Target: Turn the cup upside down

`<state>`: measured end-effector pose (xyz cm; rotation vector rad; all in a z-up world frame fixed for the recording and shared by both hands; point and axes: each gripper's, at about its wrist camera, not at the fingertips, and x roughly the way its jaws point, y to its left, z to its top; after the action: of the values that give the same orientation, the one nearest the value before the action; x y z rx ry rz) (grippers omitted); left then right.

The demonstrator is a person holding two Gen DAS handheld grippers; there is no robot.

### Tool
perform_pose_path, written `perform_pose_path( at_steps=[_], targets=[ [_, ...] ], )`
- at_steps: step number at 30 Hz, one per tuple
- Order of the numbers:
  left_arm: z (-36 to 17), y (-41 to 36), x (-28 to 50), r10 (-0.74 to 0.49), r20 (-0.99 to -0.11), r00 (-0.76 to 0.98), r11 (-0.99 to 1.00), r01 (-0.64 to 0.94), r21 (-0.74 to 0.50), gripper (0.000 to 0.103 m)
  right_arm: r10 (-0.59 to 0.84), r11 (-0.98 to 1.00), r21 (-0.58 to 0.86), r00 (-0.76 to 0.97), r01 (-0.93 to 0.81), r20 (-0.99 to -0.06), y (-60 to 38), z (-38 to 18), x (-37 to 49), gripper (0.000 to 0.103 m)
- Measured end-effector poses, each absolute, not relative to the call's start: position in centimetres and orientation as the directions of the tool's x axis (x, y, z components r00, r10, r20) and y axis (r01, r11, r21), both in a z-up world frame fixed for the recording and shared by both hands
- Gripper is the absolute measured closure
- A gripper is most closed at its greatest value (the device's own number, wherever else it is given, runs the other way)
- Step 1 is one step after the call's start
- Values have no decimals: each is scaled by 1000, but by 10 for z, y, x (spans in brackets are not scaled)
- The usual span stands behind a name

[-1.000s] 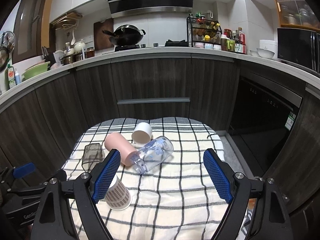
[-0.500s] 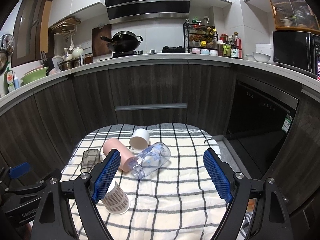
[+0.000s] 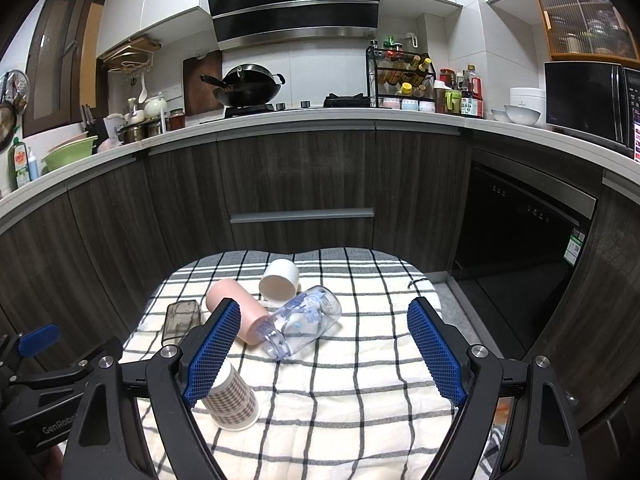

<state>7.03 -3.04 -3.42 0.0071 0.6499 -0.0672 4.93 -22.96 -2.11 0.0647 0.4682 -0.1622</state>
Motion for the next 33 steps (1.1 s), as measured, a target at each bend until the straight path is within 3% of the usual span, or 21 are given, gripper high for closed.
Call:
perform_pose_path(
  at_steps=[33],
  targets=[
    [-19,-33,65,-70,-573,816,997,69,-24,5,-144,984,30,880,177,-453,-231,-19,48,17]
  ],
)
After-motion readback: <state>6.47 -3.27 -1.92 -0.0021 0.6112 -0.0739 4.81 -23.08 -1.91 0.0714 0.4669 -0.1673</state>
